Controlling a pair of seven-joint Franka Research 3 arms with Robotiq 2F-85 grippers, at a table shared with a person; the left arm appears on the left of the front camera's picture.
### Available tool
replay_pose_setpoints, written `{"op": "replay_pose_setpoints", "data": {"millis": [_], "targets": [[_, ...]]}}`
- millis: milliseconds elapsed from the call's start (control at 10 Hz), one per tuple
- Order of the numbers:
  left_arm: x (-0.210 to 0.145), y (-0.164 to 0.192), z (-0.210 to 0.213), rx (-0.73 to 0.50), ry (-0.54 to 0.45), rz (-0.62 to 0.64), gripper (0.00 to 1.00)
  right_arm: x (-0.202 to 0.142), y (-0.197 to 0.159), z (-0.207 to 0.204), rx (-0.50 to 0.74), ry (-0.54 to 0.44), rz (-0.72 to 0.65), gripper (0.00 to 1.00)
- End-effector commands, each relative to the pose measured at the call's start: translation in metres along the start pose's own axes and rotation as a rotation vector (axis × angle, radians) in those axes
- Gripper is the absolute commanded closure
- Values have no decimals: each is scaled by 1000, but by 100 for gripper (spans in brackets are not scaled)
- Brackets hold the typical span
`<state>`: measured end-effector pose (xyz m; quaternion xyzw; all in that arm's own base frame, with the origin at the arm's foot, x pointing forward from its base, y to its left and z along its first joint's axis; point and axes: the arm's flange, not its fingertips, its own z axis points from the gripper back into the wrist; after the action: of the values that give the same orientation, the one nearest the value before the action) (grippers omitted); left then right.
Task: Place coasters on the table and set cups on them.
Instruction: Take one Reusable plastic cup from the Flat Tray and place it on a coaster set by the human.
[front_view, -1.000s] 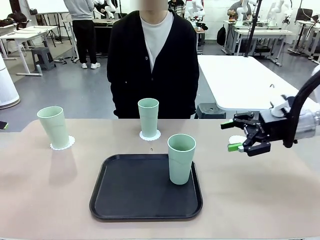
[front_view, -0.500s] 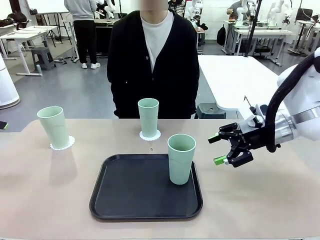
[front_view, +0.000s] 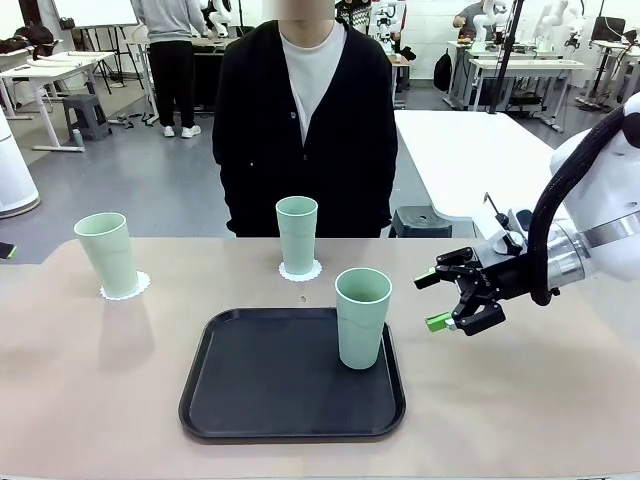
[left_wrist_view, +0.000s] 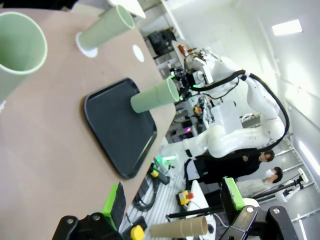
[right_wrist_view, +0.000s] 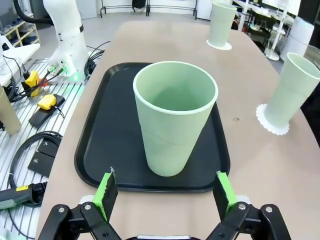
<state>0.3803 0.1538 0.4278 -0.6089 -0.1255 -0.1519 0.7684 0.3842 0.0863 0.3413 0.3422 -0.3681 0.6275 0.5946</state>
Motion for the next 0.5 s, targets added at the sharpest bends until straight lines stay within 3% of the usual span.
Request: {"op": "replay_pose_setpoints", "data": {"millis": [0, 400], "targets": [[1, -2, 0, 0, -17, 2, 0, 0, 0, 0, 1, 0, -1, 0], [1, -2, 0, 0, -17, 2, 0, -25, -12, -24, 75, -205, -40, 0]]}}
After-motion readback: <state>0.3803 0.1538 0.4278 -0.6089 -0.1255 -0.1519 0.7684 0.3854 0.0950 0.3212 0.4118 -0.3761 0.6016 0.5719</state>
